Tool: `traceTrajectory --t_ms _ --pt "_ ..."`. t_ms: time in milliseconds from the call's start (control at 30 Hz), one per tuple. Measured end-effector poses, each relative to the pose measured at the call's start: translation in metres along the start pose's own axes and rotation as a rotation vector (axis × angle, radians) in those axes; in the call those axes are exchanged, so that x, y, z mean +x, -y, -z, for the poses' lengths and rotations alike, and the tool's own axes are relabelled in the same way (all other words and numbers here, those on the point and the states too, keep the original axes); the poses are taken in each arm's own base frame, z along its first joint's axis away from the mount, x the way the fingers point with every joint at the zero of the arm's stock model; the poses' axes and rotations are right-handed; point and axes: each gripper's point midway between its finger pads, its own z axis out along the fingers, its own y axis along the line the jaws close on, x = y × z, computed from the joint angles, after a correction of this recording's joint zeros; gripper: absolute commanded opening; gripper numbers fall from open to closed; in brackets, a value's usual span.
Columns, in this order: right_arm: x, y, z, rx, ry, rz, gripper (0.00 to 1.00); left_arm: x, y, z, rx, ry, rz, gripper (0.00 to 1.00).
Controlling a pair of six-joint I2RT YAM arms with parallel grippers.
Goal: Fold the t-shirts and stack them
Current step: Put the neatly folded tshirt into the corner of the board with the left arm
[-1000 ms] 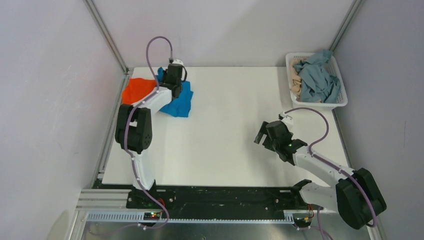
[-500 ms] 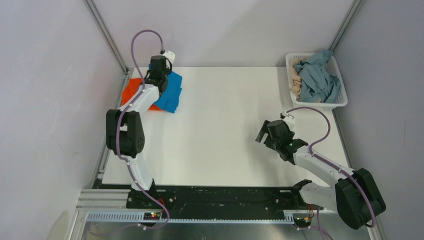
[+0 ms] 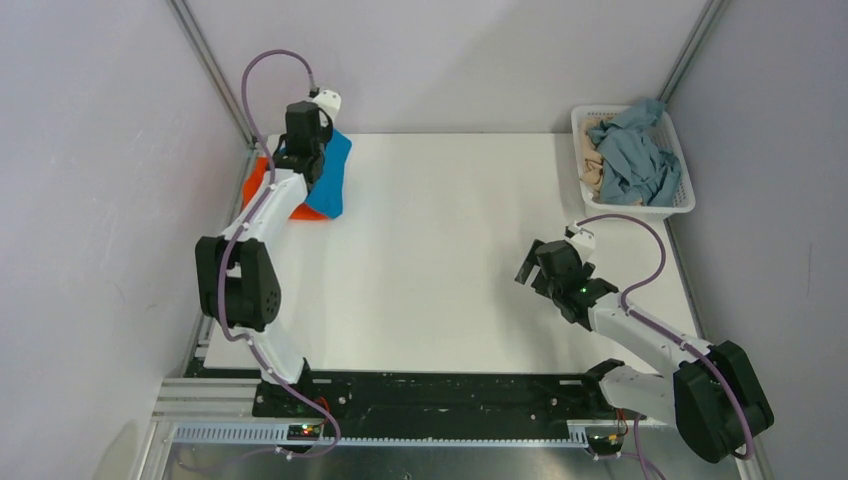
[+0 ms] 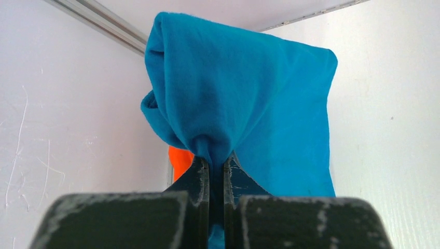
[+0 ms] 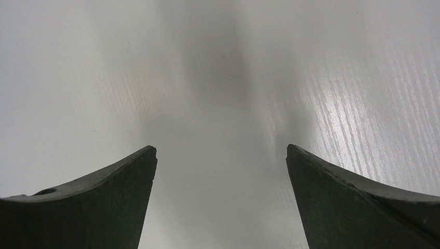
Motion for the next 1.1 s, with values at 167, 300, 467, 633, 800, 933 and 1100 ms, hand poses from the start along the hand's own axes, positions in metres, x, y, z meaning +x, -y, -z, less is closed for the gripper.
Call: traceTrajectory --t_ms 167,300,467,633,800,933,1100 --pt "0.000 0.001 0.000 0.006 0.002 0.000 1.00 -0.005 -0.005 0.005 0.003 0.015 0.025 0.00" --pt "-0.001 0.002 0.000 0.010 0.004 -0.005 0.99 -0.002 -0.011 0.004 0.002 0.013 0.041 0.00" --pt "0.000 0.004 0.000 0.018 0.003 -0.004 0.99 0.012 -0.018 -0.008 -0.004 -0.016 0.048 0.00" --pt "0.002 0.009 0.000 0.040 -0.003 -0.002 0.99 0.045 -0.015 -0.036 0.016 -0.087 0.056 0.00" --pt "0.003 0.011 0.001 0.048 -0.004 -0.003 0.99 0.077 -0.021 -0.064 0.028 -0.148 0.094 0.00" --pt "0.001 0.012 0.003 0.051 0.003 -0.009 0.99 0.092 -0.032 -0.084 0.011 -0.181 0.112 0.01" --pt "0.000 0.012 0.005 0.048 0.007 -0.013 0.99 0.104 -0.038 -0.100 -0.002 -0.217 0.124 0.83"
